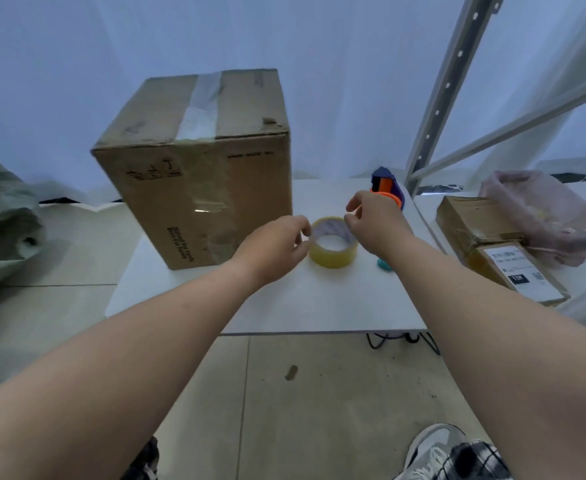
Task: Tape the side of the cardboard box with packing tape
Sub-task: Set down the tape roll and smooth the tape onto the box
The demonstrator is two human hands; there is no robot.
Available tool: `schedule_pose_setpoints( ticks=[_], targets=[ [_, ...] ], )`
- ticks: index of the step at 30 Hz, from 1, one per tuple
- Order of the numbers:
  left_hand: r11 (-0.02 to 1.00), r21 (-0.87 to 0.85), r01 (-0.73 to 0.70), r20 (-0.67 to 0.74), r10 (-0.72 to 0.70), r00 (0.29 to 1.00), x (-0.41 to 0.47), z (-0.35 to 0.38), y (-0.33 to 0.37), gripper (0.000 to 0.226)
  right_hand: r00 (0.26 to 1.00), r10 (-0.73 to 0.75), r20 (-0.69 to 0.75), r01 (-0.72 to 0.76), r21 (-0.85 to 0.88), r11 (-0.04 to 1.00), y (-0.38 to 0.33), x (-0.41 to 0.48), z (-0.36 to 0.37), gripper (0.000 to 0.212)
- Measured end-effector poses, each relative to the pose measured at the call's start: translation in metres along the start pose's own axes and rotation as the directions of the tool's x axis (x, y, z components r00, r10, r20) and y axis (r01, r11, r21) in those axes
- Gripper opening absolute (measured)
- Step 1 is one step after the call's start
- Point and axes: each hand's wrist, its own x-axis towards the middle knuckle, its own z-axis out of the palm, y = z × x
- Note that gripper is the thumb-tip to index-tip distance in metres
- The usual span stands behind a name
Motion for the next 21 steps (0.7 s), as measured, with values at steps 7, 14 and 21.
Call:
schedule_pose_setpoints(
  ticks=[7, 14, 21],
  targets=[
    [0.873, -0.370, 0.317, -0.186, -0.404, 0.896, -0.040, -0.046, -0.046, 0.023, 0.913, -0.400, 0.076, 0.407, -0.149, 0.901, -0.082, -0.022, 0.024, 0.015],
    [0.362, -0.840, 0.405, -0.005, -0.750, 0.661, -0.044, -0.063, -0.064, 0.041, 0.673, -0.718, -0.180, 0.611, -0.412, 0.676, -0.122, -0.026, 0.036, 0.013],
    [0.167, -0.915, 0.367, 0.085, -0.809, 0.581, -0.028, -0.060, -0.059, 0.027, 0.745, -0.654, -0.131, 0.523, -0.493, 0.695, -0.127, -0.011, 0.039, 0.068]
  ],
)
